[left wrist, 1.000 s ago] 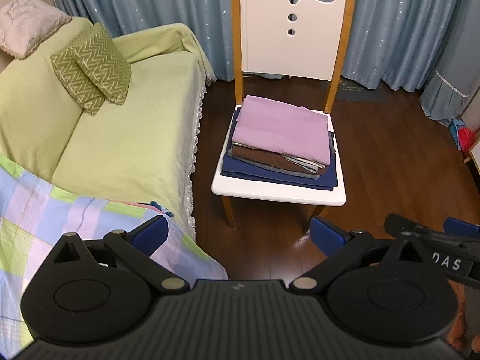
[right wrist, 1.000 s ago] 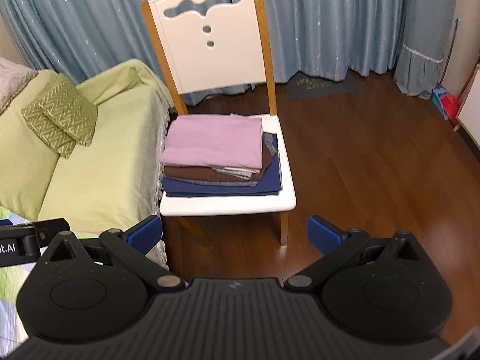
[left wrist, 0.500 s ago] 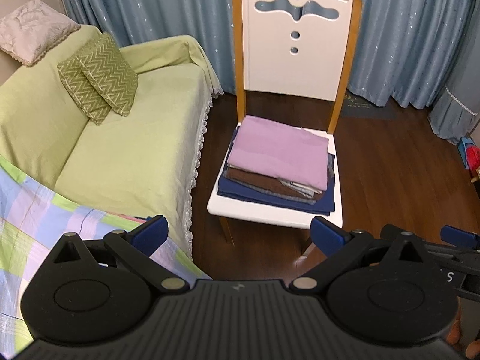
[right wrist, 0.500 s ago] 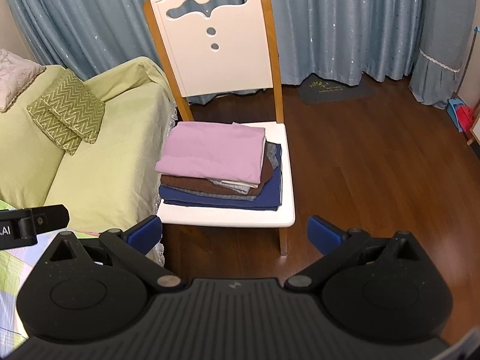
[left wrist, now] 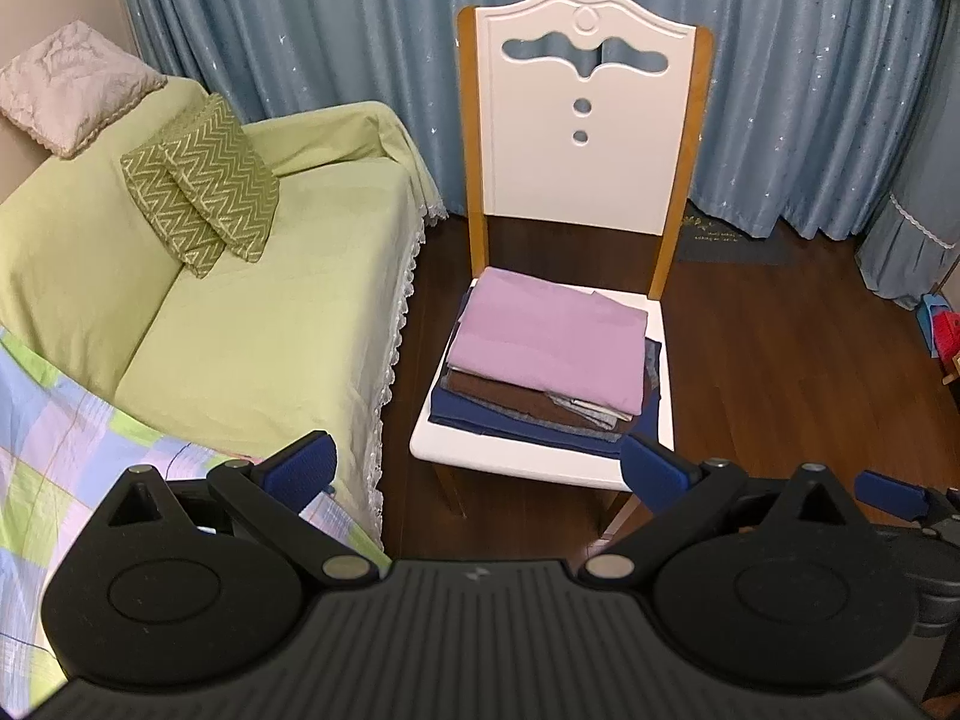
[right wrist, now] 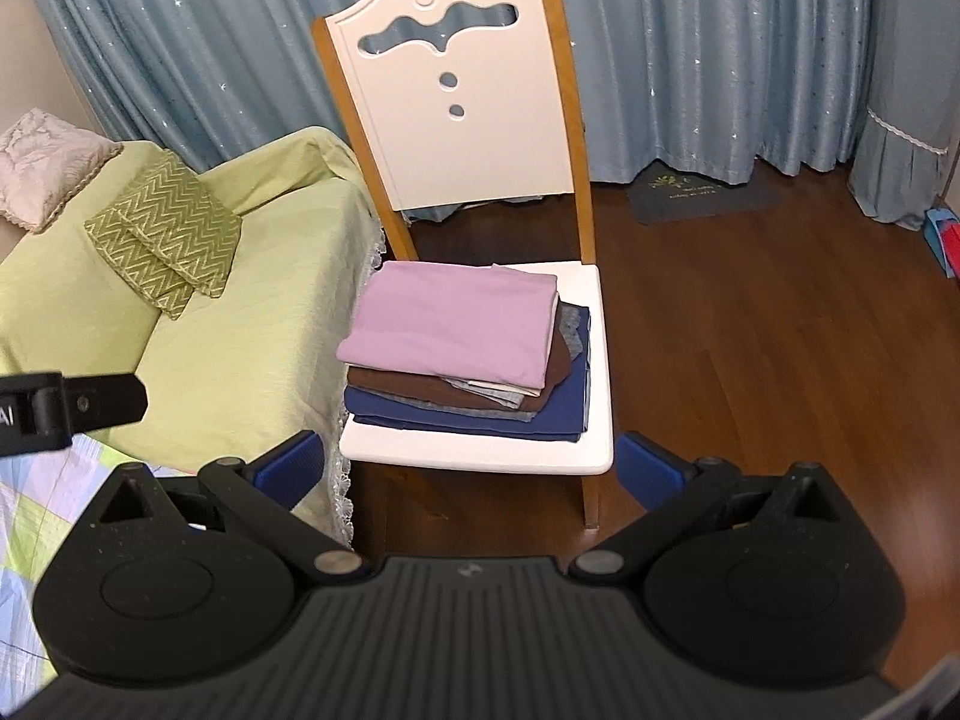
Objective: Fold clothes
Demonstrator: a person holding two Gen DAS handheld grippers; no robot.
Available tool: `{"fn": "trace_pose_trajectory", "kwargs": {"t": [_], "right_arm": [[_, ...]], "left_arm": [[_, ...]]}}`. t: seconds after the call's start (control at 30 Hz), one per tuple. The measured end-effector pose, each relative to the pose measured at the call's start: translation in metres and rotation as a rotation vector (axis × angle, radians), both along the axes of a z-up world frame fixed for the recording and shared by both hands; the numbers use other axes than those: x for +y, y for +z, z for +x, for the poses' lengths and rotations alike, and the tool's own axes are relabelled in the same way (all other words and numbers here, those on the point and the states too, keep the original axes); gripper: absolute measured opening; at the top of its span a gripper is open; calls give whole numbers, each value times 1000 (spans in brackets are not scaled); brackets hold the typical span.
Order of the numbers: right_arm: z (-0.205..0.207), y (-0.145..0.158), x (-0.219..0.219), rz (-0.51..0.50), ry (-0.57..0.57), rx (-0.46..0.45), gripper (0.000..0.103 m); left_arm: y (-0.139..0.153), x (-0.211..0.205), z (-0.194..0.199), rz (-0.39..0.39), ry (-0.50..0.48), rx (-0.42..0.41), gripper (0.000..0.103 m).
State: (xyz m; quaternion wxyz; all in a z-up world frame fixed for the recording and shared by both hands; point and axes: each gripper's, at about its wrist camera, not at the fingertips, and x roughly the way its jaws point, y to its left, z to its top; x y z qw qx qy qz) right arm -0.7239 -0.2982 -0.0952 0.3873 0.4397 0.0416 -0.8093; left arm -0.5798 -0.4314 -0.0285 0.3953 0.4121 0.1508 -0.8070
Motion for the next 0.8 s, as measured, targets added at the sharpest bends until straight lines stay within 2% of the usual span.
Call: {"fn": "trace_pose_trajectory", "kwargs": {"t": [0.3,0.6,0.8], "right_arm": [[-8,1,18,-6,-31,2,102],[-12,-1,37,17,-68,3,102],[-12,-2,38,24,-57,4,102]], "left_arm": [[0,11,-17,-11,-32,-17,102],[-8,19,-31,11,-81,-28,102],[-10,23,-37,12,-107,-27,102]]}}
